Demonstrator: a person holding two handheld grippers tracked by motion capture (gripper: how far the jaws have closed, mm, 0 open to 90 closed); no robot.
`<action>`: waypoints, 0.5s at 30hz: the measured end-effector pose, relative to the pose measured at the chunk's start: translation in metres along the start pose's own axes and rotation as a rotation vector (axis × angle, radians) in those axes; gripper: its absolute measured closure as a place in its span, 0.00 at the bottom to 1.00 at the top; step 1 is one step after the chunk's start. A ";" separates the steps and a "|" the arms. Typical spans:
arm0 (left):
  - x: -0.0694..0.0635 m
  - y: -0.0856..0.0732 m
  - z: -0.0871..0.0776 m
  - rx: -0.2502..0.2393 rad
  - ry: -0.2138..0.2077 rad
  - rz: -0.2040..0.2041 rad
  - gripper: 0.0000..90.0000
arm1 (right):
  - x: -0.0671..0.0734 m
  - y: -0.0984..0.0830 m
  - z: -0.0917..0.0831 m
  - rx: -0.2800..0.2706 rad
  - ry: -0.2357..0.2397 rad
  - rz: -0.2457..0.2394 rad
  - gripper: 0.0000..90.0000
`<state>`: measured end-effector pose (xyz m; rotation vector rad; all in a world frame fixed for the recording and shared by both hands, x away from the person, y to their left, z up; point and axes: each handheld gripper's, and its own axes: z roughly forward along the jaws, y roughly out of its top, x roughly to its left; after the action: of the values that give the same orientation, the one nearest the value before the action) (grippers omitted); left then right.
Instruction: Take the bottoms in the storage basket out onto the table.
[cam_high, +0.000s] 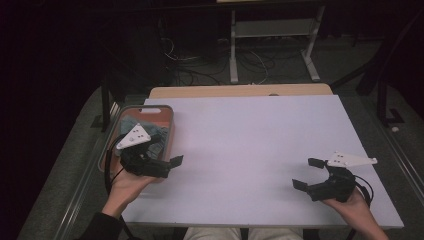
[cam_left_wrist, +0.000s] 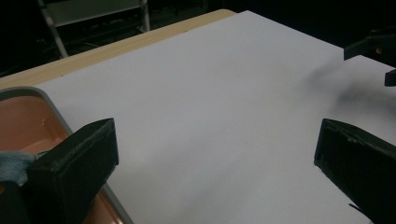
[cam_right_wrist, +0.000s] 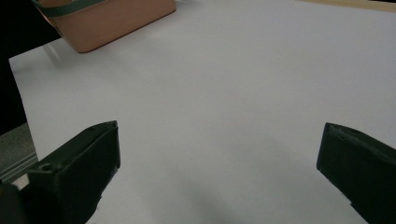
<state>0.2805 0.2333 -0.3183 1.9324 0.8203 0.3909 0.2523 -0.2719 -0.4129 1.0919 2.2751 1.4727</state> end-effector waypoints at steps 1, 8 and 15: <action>0.002 0.000 -0.001 0.003 0.003 0.001 0.00 | 0.000 0.000 0.000 0.000 0.000 0.000 0.00; 0.014 -0.001 -0.007 0.004 0.024 -0.026 0.00 | 0.000 0.000 0.000 -0.002 -0.003 0.000 0.00; 0.026 -0.005 -0.011 0.007 0.045 -0.050 0.00 | 0.001 0.000 0.000 0.000 -0.003 -0.002 0.00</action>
<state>0.2905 0.2597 -0.3193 1.9120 0.8982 0.4028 0.2518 -0.2716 -0.4128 1.0913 2.2728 1.4693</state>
